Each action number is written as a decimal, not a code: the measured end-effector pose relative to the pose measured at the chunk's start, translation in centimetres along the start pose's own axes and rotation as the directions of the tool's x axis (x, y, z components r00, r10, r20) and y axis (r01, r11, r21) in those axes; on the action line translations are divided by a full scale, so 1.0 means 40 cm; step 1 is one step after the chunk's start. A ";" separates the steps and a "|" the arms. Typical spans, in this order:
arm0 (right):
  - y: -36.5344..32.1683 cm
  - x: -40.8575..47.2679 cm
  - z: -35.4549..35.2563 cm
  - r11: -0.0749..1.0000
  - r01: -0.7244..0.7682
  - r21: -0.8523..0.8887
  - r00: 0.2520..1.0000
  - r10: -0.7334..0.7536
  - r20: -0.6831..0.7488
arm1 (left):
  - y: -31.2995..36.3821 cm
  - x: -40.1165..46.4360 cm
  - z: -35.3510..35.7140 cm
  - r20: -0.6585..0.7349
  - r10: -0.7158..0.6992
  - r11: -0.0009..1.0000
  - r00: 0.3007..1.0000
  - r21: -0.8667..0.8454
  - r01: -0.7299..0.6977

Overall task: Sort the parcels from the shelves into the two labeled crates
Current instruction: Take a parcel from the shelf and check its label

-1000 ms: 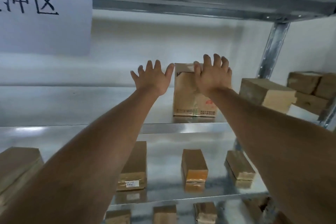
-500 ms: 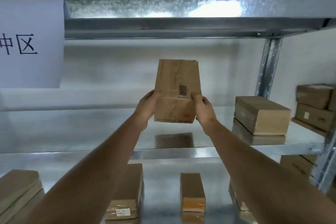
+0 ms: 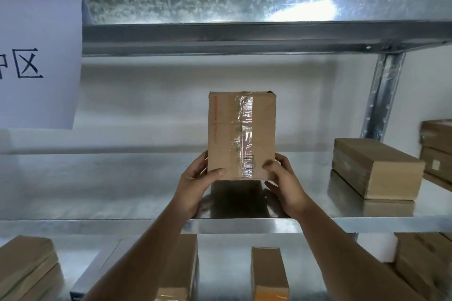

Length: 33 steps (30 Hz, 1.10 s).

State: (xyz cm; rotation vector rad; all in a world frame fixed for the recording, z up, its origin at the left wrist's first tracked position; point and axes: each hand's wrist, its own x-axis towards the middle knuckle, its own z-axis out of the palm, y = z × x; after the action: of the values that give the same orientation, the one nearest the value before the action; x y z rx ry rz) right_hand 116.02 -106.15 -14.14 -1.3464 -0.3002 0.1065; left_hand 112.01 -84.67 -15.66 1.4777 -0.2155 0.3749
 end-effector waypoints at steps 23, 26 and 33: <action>0.032 0.034 -0.029 0.997 0.043 0.071 0.998 -0.040 -0.053 | -0.012 0.004 -0.013 -0.068 -0.035 0.974 0.997 -0.225 0.019; 0.028 0.027 -0.037 0.995 0.041 0.096 0.997 -0.048 0.066 | -0.010 0.009 -0.016 -0.091 -0.047 0.959 0.995 -0.283 0.019; 0.028 0.020 -0.028 0.970 0.186 0.154 0.982 -0.179 -0.058 | -0.010 0.014 -0.006 -0.341 0.066 0.996 0.938 0.082 -0.040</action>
State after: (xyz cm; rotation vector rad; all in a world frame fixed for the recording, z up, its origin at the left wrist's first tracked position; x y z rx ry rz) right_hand 117.20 -106.76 -15.33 -1.1563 -0.3701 -0.0525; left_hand 112.66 -84.38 -15.85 1.4541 0.0397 0.6836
